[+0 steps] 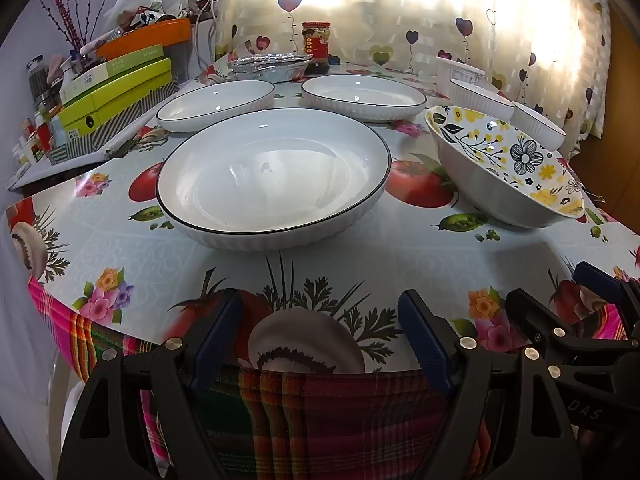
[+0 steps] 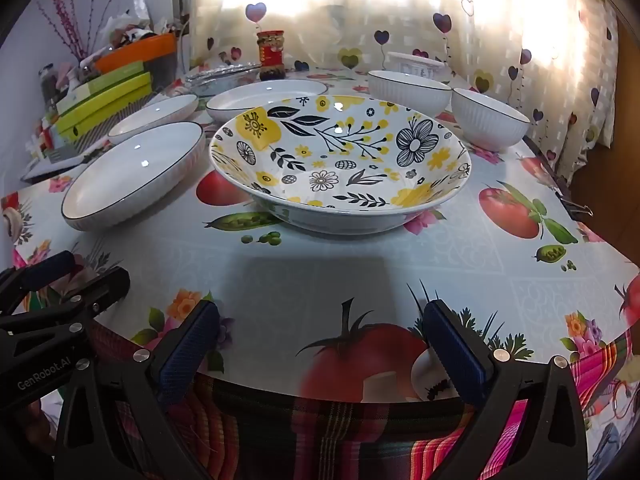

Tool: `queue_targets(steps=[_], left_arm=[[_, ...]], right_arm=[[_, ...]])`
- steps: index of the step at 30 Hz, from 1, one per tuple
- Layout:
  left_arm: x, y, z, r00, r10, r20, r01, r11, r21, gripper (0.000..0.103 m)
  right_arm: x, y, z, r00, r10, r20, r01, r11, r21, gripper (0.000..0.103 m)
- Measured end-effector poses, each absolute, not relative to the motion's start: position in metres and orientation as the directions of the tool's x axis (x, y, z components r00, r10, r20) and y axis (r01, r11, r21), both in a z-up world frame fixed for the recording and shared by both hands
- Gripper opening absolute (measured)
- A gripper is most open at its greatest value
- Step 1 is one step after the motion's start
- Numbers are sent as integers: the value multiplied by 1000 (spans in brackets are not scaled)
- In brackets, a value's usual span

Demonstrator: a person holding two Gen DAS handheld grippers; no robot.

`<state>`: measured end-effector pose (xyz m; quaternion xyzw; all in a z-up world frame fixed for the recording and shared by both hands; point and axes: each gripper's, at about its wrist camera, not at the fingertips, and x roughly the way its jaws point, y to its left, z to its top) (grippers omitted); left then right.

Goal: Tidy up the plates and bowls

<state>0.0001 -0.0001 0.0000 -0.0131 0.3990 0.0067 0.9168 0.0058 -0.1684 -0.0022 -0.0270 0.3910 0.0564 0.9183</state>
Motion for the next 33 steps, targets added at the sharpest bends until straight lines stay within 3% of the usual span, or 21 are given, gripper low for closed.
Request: queue_targets(steps=[33], left_arm=[[1, 2, -1, 688, 7, -726, -22, 1000, -11, 80]], right_arm=[[5, -166, -3, 707, 70, -704, -109, 994, -10, 103]])
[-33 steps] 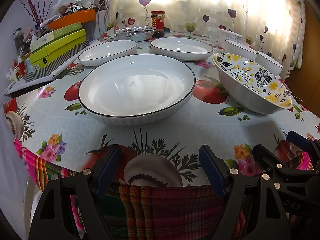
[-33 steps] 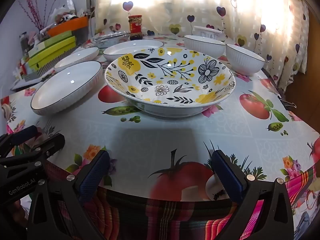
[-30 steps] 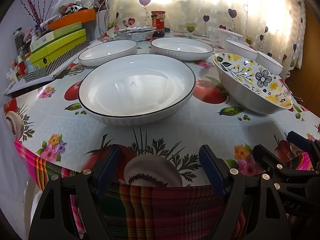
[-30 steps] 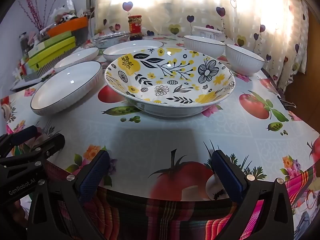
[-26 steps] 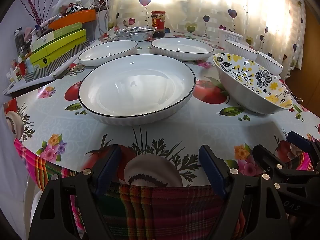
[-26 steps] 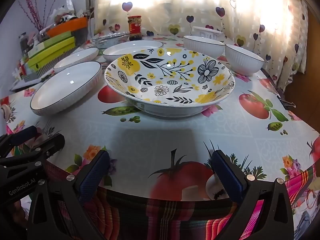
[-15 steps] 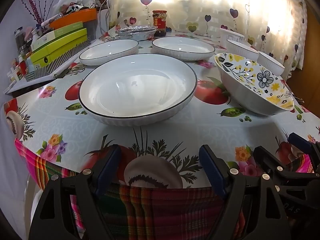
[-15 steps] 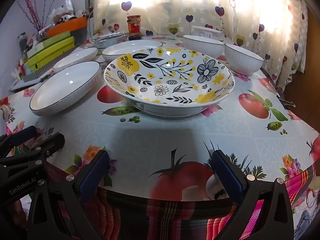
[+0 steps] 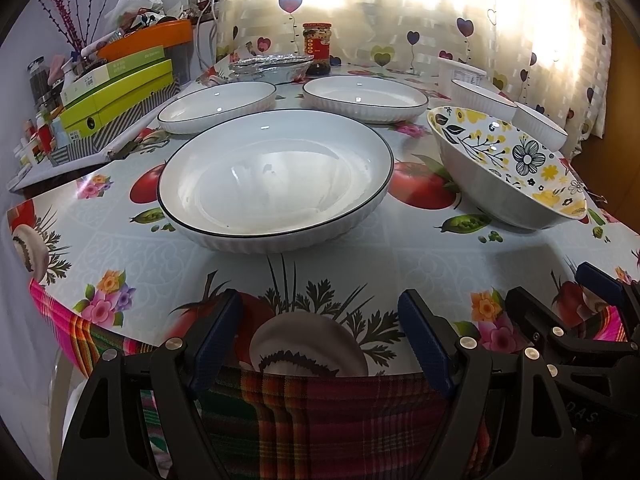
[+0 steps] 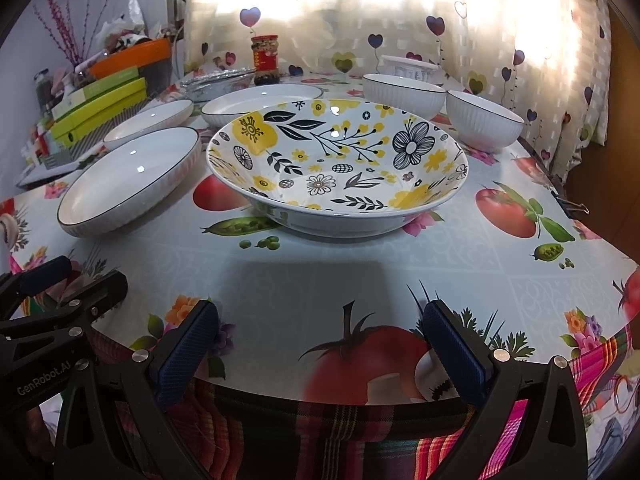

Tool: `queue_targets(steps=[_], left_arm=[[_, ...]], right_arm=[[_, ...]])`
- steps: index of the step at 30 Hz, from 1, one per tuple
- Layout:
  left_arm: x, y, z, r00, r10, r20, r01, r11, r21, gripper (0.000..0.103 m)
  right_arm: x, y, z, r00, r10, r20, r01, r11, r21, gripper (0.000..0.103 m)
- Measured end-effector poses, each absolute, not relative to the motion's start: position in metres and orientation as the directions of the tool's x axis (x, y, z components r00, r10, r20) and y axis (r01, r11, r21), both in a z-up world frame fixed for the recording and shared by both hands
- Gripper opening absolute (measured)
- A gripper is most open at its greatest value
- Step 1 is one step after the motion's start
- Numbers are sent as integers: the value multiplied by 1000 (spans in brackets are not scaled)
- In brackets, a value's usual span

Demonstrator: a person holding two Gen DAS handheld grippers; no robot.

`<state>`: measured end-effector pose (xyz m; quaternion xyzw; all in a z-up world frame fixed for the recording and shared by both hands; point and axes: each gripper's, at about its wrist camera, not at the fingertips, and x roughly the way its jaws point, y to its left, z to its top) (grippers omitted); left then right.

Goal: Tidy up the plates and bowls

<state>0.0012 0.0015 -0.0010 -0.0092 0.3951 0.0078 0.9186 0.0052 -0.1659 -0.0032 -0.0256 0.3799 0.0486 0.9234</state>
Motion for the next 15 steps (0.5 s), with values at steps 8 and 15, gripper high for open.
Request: queue_targets(steps=[8, 15], left_arm=[[2, 3, 0, 690, 6, -723, -20, 1000, -11, 80], [1, 3, -1, 690, 6, -724, -19, 1000, -11, 80]], right_arm=[[5, -166, -3, 709, 70, -701, -108, 994, -10, 103], [5, -165, -3, 709, 70, -702, -107, 994, -10, 103]])
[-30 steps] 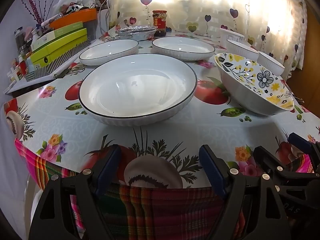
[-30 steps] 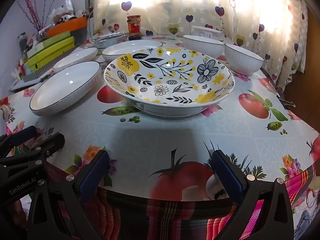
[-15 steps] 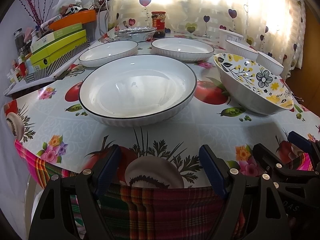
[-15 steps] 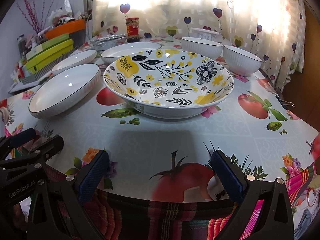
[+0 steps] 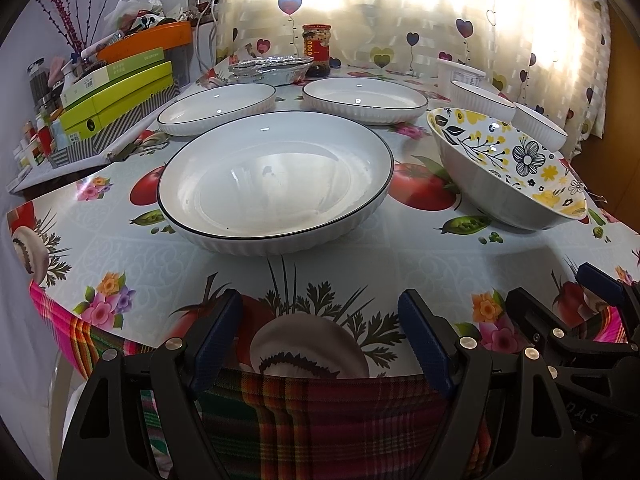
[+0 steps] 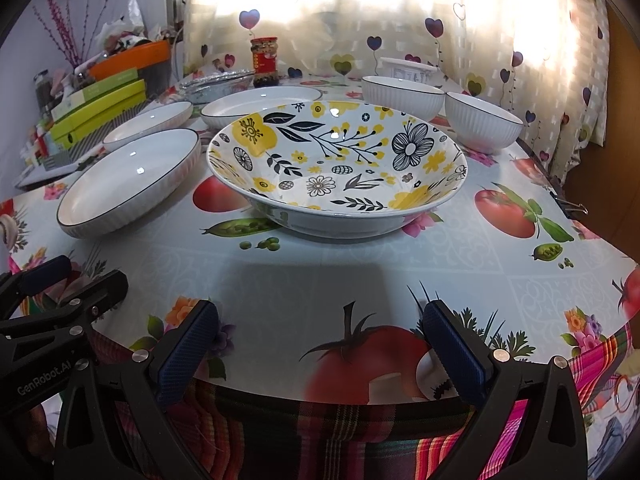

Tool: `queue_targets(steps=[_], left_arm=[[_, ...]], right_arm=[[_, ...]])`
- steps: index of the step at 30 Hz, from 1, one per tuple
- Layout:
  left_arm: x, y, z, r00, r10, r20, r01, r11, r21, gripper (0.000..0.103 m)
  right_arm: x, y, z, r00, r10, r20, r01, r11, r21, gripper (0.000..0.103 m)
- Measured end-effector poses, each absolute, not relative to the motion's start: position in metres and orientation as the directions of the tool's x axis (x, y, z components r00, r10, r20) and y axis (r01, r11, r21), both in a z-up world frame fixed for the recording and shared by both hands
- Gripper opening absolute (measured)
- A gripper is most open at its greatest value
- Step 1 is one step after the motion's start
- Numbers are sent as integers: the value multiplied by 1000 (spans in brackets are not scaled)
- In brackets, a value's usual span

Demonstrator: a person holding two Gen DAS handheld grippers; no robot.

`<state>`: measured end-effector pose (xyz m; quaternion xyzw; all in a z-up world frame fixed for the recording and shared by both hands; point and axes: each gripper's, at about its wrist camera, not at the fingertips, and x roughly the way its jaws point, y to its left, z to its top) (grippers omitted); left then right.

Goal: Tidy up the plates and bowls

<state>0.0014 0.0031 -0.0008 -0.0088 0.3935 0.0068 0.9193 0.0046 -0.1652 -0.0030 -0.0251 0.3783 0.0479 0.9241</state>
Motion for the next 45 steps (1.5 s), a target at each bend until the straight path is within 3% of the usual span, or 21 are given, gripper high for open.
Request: queue_targets(steps=[38, 45], left_arm=[[1, 9, 0, 680, 5, -733, -18, 1000, -9, 80], [-7, 10, 10, 698, 2, -717, -12, 1000, -10, 80]], right_arm=[[4, -165, -1, 702, 68, -709, -107, 994, -11, 103], [-4, -161, 11, 737, 60, -674, -118, 992, -40, 103]])
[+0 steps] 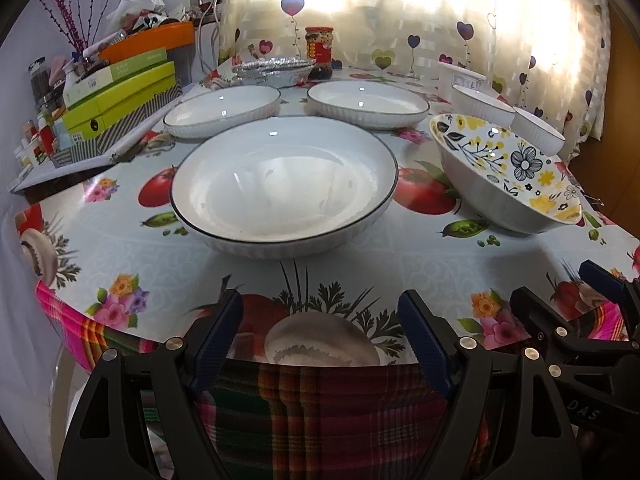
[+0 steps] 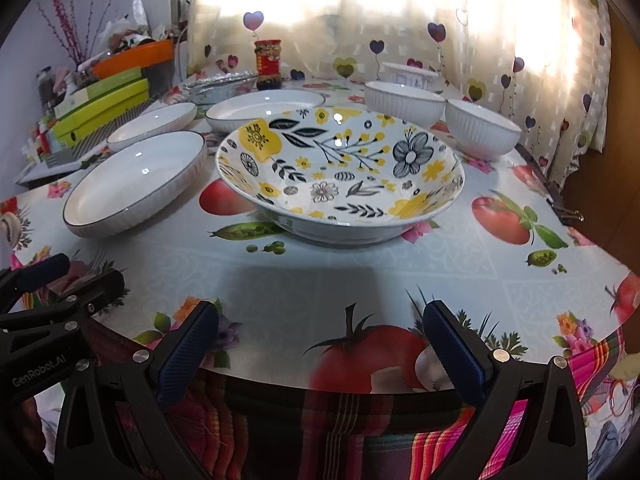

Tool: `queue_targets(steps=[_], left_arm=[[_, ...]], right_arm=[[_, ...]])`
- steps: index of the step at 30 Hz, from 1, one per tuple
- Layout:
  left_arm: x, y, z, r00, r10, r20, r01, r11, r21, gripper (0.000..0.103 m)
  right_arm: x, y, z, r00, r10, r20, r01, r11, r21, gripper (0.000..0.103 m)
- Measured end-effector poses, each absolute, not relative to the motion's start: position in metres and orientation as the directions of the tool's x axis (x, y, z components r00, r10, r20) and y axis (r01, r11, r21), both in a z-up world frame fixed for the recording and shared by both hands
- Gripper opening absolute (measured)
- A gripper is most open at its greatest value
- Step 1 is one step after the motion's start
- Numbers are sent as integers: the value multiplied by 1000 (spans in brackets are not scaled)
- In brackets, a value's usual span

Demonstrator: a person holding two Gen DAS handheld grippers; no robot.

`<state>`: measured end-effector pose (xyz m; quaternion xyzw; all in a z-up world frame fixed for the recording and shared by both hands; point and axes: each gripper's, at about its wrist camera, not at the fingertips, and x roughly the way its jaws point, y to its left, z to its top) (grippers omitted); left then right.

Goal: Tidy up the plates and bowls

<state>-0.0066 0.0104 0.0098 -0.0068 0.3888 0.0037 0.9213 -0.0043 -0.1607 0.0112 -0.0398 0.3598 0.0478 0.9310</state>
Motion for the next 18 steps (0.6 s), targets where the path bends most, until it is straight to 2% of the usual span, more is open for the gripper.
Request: queue_targets(steps=[9, 18], left_arm=[[-14, 31, 42, 737, -11, -676, -22, 999, -40, 80], [4, 76, 71, 759, 6, -652, -73, 994, -76, 80]], right_arm=[[-13, -155, 52, 807, 109, -581, -175, 983, -58, 103], [24, -153, 90, 782, 194, -592, -234, 972, 10, 103]])
